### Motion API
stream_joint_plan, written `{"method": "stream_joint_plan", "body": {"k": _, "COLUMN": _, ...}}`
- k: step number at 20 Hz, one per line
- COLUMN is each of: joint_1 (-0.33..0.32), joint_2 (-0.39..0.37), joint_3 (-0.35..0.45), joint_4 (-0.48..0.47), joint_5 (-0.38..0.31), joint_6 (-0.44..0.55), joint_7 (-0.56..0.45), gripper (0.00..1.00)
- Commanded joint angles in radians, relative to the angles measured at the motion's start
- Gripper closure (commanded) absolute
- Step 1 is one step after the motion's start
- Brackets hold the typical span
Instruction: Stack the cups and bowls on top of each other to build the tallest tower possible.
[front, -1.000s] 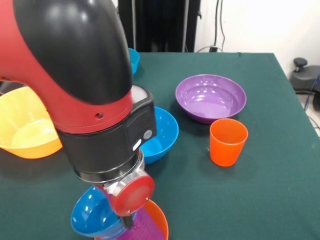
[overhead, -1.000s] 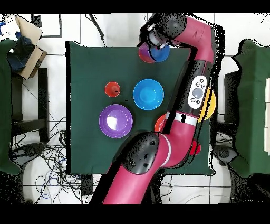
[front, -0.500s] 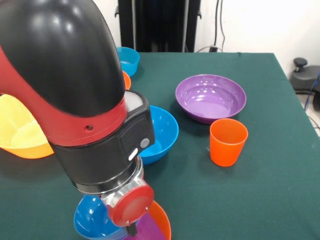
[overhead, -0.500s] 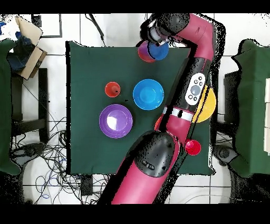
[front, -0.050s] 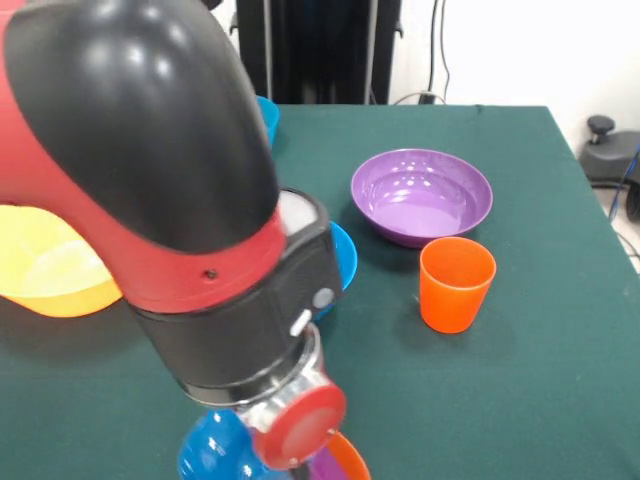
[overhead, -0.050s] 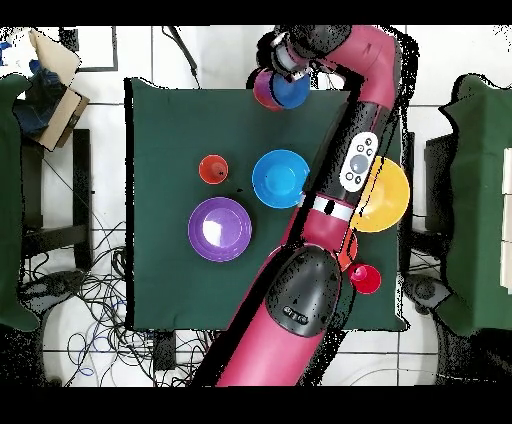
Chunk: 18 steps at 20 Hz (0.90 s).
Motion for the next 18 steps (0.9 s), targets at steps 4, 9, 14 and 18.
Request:
{"method": "stream_joint_plan", "body": {"k": 4, "joint_1": -0.002, "joint_2": 0.047, "joint_3": 0.236, "joint_4": 0.002, "joint_5": -0.226, "joint_6": 0.107, "joint_7": -0.061, "gripper": 1.00}}
{"method": "stream_joint_plan", "body": {"k": 9, "joint_1": -0.007, "joint_2": 0.050, "joint_3": 0.277, "joint_4": 0.000, "joint_5": -0.284, "joint_6": 0.112, "joint_7": -0.062, "gripper": 1.00}}
{"method": "stream_joint_plan", "body": {"k": 14, "joint_1": -0.011, "joint_2": 0.052, "joint_3": 0.303, "joint_4": 0.002, "joint_5": -0.322, "joint_6": 0.111, "joint_7": -0.067, "gripper": 1.00}}
{"method": "stream_joint_plan", "body": {"k": 18, "joint_1": -0.017, "joint_2": 0.055, "joint_3": 0.328, "joint_4": 0.001, "joint_5": -0.348, "joint_6": 0.113, "joint_7": -0.075, "gripper": 1.00}}
